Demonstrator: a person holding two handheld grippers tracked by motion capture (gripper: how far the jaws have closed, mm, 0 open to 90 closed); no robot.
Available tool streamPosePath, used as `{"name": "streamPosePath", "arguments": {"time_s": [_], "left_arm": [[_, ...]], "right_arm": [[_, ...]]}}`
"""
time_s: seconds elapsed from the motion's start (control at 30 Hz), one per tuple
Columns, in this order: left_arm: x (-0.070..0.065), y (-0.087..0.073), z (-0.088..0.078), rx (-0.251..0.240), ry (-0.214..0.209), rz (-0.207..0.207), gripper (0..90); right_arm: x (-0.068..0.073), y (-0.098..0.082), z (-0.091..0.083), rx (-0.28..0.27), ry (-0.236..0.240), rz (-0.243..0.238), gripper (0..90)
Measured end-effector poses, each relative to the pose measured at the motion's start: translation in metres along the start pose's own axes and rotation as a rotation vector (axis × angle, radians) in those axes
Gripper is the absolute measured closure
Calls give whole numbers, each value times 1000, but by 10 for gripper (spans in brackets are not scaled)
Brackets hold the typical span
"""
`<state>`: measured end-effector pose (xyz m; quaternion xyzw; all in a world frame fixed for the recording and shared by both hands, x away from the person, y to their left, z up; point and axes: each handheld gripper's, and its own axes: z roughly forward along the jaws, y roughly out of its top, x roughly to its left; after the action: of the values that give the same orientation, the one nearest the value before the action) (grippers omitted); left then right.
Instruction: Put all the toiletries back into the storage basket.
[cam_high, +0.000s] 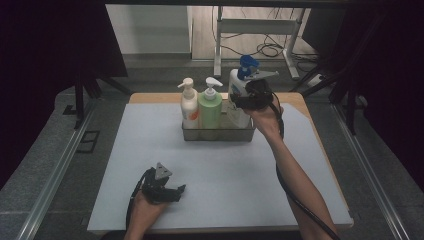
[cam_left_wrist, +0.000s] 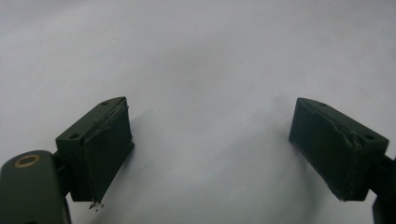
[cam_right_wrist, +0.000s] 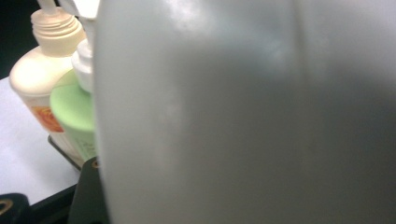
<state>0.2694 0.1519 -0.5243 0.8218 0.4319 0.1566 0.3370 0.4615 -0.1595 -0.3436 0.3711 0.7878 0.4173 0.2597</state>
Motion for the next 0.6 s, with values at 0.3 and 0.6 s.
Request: {"name": "streamPosePath", "arguments": {"time_s": [0.3, 0.6], "left_arm": [[0, 0, 0, 4, 0, 2, 127], [0, 0, 0, 4, 0, 1, 127]], "right_arm": [[-2, -3, 17, 12, -6, 24, 375], [-2, -12, 28, 37, 1, 32, 375]]}}
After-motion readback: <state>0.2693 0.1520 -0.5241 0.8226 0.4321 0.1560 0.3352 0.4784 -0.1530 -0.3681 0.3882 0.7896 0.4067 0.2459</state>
